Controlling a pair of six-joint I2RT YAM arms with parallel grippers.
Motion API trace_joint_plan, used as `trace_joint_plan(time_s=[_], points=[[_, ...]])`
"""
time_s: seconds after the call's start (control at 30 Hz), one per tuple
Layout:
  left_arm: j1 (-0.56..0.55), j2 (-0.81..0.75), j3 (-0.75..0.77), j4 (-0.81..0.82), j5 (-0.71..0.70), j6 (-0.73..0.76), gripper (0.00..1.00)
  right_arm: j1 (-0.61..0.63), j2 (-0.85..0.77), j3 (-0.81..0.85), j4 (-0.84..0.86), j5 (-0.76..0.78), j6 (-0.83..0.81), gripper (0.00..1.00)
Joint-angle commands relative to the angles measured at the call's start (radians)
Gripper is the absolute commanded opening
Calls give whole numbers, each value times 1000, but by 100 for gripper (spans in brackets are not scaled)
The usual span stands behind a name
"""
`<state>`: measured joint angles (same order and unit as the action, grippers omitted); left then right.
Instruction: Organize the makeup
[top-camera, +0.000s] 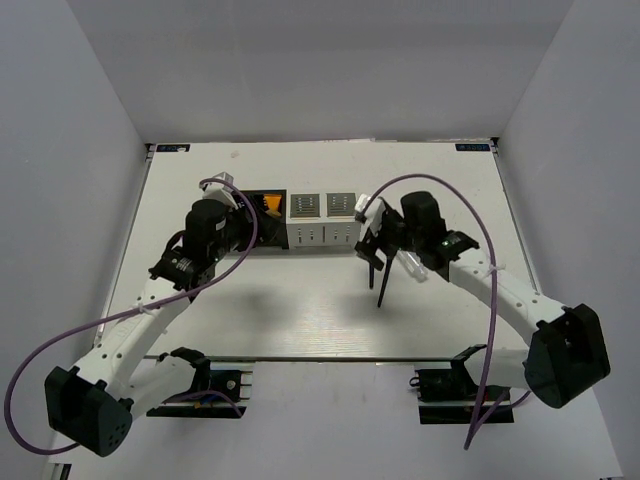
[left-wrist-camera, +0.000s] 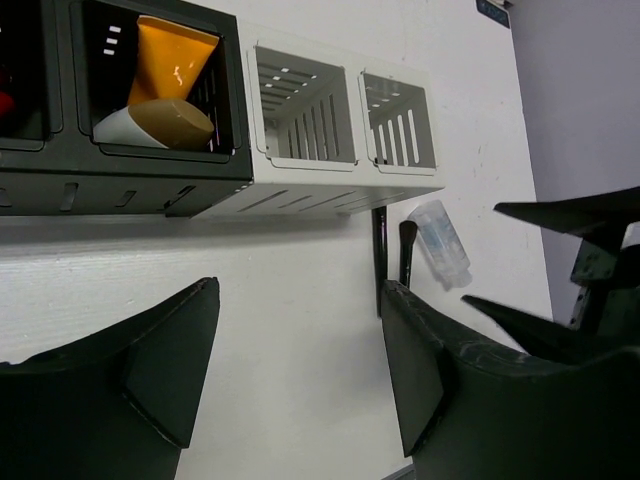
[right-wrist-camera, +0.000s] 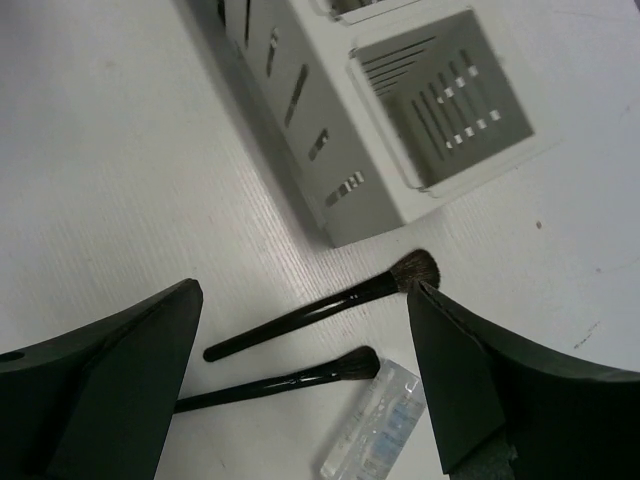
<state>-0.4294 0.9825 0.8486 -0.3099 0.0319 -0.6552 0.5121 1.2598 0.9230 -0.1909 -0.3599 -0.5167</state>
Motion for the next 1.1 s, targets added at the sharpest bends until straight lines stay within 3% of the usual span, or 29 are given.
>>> trace_joint_plan(time_s=[0.0, 0.43, 0.83, 1.07], points=[[-5, 4, 27, 17, 19, -6, 76, 77, -42, -84, 93, 128, -116, 89], [-5, 19, 37, 5, 17, -23, 76, 345, -108, -280, 266, 228, -327, 89], [-5, 25, 58, -9, 10, -20, 76, 373, -125, -455, 352, 305, -408, 89], [-5, 10, 52, -26, 0, -20, 76, 327, -129, -440, 350, 314, -289, 89]])
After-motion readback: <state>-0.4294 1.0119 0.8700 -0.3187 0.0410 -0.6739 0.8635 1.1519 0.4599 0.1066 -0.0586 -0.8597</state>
